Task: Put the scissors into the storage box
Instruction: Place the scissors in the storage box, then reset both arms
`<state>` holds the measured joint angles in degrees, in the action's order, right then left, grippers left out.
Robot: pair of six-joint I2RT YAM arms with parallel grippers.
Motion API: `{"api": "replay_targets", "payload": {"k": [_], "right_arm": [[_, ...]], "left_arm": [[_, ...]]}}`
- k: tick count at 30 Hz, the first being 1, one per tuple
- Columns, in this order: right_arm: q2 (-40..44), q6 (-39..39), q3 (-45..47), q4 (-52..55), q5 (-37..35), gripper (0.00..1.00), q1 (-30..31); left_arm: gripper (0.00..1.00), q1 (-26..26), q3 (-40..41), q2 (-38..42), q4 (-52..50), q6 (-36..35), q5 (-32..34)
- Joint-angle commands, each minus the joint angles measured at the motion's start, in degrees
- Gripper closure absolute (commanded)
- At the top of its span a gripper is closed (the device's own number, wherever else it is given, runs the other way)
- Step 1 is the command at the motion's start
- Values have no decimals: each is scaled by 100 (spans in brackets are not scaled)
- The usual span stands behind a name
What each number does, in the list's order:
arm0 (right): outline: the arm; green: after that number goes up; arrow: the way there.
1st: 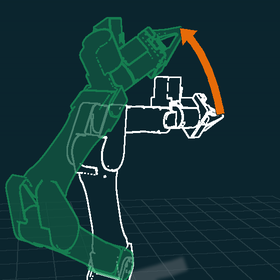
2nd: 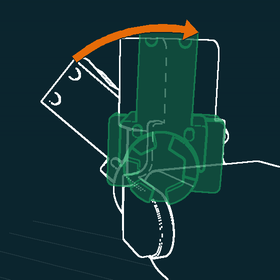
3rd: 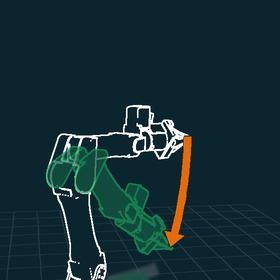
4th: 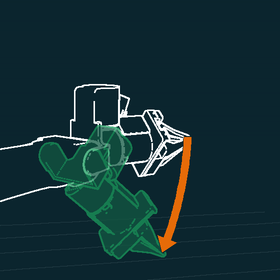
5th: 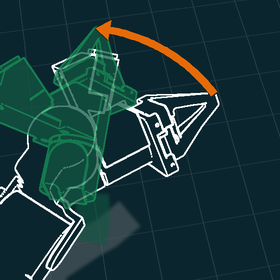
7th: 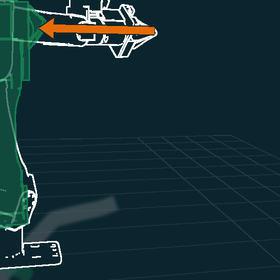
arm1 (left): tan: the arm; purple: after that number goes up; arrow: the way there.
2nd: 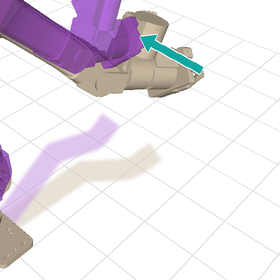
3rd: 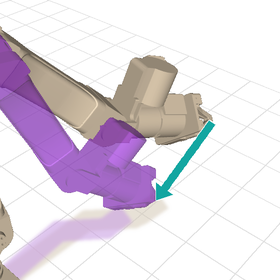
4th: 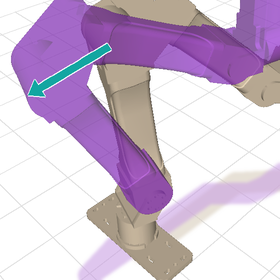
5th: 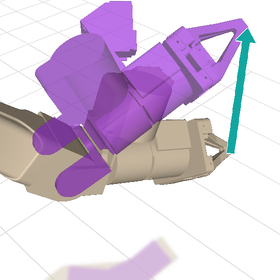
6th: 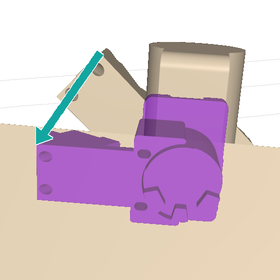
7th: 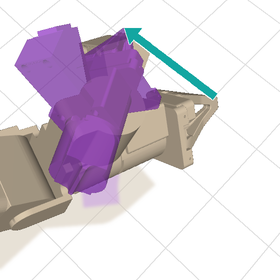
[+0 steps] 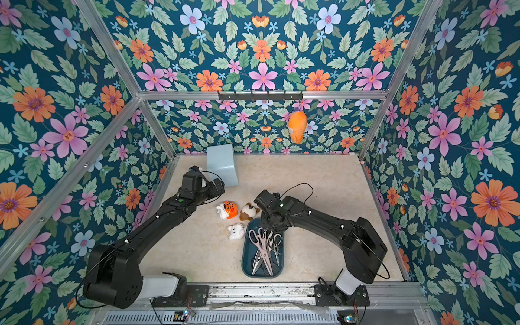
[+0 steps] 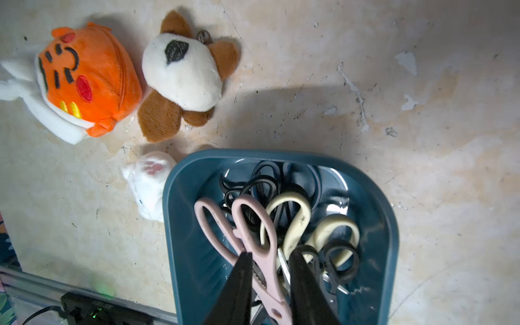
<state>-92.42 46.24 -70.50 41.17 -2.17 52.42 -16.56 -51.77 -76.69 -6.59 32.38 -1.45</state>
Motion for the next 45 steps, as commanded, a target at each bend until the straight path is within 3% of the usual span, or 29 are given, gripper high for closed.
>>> {"api": "replay_targets", "payload": {"k": [1,7,11,14,18,21,28,31,33,34,38,39,40,41,42,43,45], "right_arm": [[60,-384,-165,335,-598,73,-63],[307,-1033,-197,645,-1679,72,-772],[782,-1808,427,51,-2081,72,-1879],[1356,-2551,1460,-1322,-2789,73,-2546],[2186,-3628,3317,-4397,-3252,68,-3166],[2423,-4071,4103,-5920,-3241,60,-3675],[1886,-4188,4548,-6827,-2486,60,-4554],[1416,-4579,5132,-8857,-2249,59,-4594],[1115,-4609,5176,-9245,-2080,59,-4645],[1162,-4541,5089,-8916,-1997,59,-4684],[1173,-4385,5001,-8630,-1131,57,-5036],[1187,-4368,5040,-8667,-794,55,-5165],[1134,-4428,5134,-8912,-419,45,-5226],[1065,-4511,5233,-9120,-239,31,-5234],[964,-4527,5377,-9529,-210,8,-5230],[871,-4549,5407,-9729,-239,1,-5233],[1006,-4545,5341,-9338,-219,1,-5238]], "left_arm": [[1,63,0,59,-130,-175,140],[1,403,89,391,-80,-619,372],[1,907,303,546,83,-1003,622],[1,1156,614,576,517,-1484,982],[1,1265,1237,522,1559,-2246,1513],[1,1442,1448,292,2082,-2582,1798],[1,1813,1878,-511,3456,-2960,1436],[1,1814,2431,-670,4699,-2941,1318],[1,1814,2779,-737,5373,-2855,1286],[1,1803,2969,-798,5830,-2867,1265],[1,1785,3173,-798,6244,-2700,1099],[1,1700,3367,-946,6778,-2822,1114],[1,1612,3534,-1160,7301,-2936,1135],[1,1513,3627,-1400,7702,-3054,1161],[1,1337,3642,-1662,8186,-3232,1499],[1,1284,3666,-1546,7940,-3203,1548],[1,1211,3695,-1536,8010,-3216,1793]]}}
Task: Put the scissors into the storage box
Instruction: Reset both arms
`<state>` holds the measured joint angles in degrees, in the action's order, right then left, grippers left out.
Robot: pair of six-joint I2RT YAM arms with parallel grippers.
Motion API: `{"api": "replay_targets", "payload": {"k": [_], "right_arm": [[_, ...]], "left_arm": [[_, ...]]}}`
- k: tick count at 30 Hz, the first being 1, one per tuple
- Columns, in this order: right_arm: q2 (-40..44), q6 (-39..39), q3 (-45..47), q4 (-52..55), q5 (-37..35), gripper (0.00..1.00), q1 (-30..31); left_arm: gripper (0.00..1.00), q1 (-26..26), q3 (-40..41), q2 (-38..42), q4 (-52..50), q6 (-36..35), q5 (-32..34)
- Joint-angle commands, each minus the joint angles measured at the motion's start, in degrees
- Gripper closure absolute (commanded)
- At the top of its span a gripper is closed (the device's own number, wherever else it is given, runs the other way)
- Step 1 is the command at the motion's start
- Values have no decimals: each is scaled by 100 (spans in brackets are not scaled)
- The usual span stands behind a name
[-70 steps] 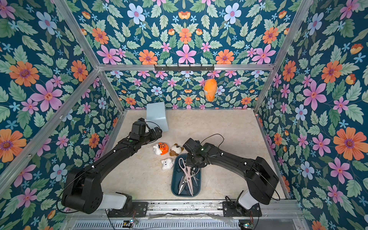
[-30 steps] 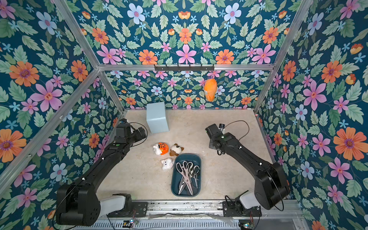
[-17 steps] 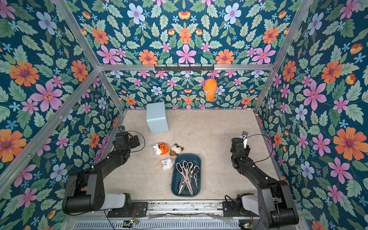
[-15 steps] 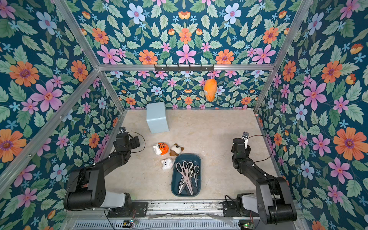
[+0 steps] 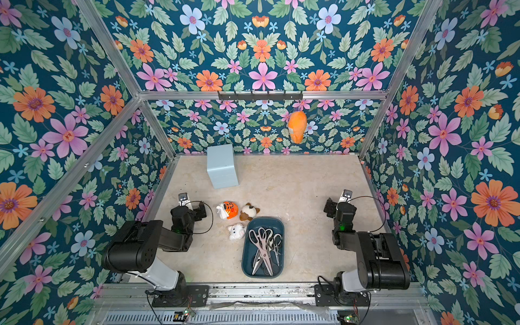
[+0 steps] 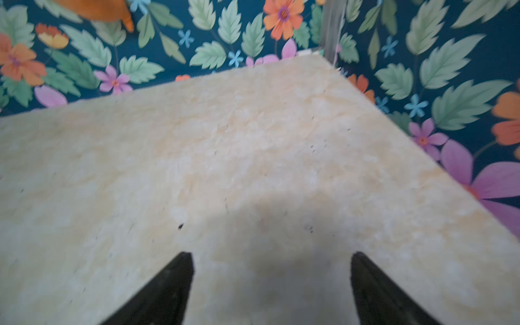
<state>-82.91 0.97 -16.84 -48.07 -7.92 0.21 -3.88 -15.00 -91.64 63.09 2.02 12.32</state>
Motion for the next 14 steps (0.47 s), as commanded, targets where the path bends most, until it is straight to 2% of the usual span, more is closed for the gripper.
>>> {"api": "replay_targets", "payload": {"k": [1,14], "right_arm": [[3,-10,23,-635,327,1,-3],[-23,-10,1,-617,337,1,-11]], "left_arm": [[1,-65,16,-63,1088,-189,415],[1,-47,-29,-10,883,-141,383]]}}
